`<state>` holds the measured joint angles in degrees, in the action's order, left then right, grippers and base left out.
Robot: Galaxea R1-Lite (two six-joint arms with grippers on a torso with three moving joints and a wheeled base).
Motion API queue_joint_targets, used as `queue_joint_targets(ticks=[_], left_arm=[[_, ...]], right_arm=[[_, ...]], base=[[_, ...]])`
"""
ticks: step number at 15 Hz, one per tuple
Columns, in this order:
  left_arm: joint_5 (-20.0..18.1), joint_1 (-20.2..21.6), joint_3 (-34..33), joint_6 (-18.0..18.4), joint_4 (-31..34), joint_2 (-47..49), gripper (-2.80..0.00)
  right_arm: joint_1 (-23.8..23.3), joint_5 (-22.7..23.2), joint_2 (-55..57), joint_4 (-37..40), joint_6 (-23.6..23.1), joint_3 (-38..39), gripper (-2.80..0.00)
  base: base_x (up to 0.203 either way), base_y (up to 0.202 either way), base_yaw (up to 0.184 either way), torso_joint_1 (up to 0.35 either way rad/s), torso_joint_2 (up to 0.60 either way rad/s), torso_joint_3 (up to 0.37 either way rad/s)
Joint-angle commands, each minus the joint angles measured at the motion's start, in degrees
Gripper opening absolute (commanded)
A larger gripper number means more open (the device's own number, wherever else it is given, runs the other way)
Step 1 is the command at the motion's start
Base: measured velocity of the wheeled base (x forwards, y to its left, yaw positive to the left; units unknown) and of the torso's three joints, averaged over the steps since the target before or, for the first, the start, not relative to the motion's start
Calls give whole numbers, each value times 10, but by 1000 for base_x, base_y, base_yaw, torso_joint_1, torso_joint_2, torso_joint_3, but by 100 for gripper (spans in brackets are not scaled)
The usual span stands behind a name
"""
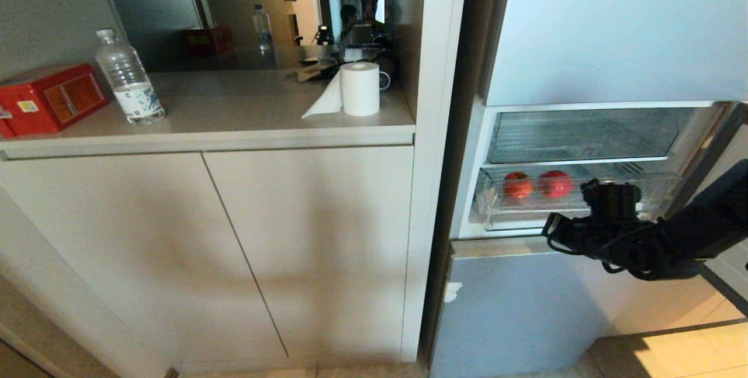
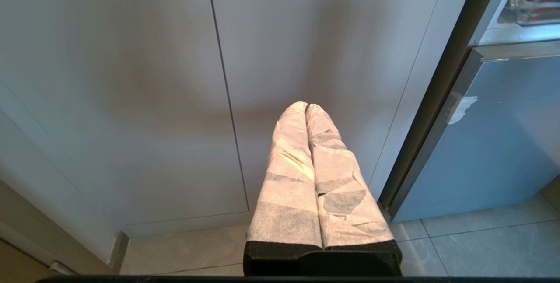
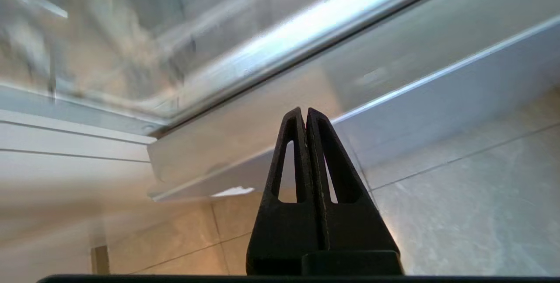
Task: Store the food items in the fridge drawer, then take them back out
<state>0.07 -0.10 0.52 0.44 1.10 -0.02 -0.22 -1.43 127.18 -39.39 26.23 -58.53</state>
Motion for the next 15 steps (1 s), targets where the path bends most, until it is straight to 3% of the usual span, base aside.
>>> queue_joint_targets(ticks=[1,5,11,15], left_arm=[[0,0,0,0,0,0,-280],[0,0,0,0,0,0,-280],[0,0,0,0,0,0,-280],[0,0,0,0,0,0,-280]], right_arm=[[2,-5,34,-5,12,-34,-280],[10,-17,67,-14,83,-99,-280],[24,-19,24,-17,97,-47,-280],[24,-20,45,-17,94,-77,-280]], base=[[0,0,0,0,0,0],[0,0,0,0,0,0],[0,0,0,0,0,0],[0,0,0,0,0,0]])
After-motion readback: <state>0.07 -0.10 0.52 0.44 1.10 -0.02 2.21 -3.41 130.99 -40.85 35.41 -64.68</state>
